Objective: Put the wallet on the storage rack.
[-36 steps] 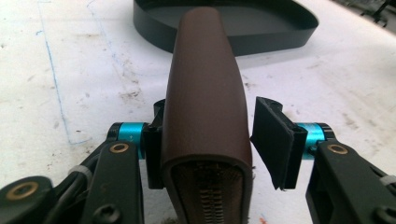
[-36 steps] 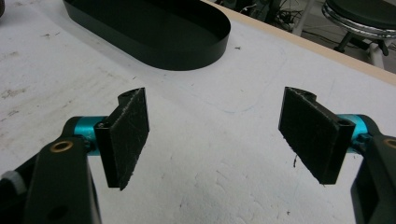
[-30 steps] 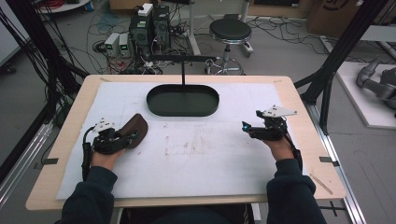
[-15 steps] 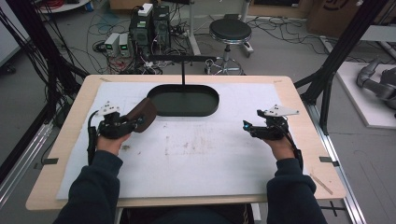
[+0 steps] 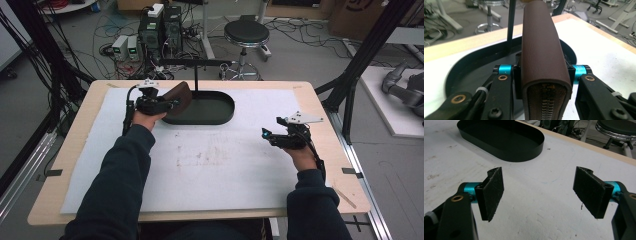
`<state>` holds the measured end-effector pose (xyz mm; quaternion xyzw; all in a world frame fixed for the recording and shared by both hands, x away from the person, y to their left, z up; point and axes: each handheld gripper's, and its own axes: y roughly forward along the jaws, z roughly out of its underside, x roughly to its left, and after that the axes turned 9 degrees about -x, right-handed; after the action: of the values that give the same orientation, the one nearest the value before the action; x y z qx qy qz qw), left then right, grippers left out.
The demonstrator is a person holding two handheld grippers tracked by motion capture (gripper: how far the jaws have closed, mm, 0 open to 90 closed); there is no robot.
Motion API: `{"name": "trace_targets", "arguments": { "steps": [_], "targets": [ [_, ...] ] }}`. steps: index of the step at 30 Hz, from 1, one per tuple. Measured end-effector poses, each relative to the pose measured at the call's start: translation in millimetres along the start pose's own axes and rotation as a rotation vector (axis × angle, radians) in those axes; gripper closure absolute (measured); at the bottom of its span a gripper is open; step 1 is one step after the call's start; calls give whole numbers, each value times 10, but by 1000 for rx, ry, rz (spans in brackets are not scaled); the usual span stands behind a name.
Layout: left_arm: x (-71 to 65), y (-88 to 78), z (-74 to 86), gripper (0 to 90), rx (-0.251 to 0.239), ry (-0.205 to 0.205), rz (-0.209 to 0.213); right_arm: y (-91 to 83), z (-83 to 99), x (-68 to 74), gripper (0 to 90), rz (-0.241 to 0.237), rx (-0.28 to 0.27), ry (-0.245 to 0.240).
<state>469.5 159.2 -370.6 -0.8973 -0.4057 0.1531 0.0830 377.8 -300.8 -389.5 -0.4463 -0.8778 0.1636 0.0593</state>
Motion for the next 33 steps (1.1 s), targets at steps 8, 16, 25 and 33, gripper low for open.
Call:
{"name": "trace_targets", "arguments": {
  "steps": [8, 16, 25, 33],
  "targets": [
    [139, 374, 139, 644, 46, -76, -12, -9, 25, -34, 250, 1, 1, 13],
    [165, 597, 235, 636, 89, -102, 0, -8, 36, -33, 250, 4, 8, 13],
    [267, 517, 198, 486, 62, -111, -122, -23, 47, -31, 250, 8, 13, 13],
    [329, 259, 69, 475, 26, -111, -177, -24, 41, -9, 250, 7, 8, 3]
  ]
}}
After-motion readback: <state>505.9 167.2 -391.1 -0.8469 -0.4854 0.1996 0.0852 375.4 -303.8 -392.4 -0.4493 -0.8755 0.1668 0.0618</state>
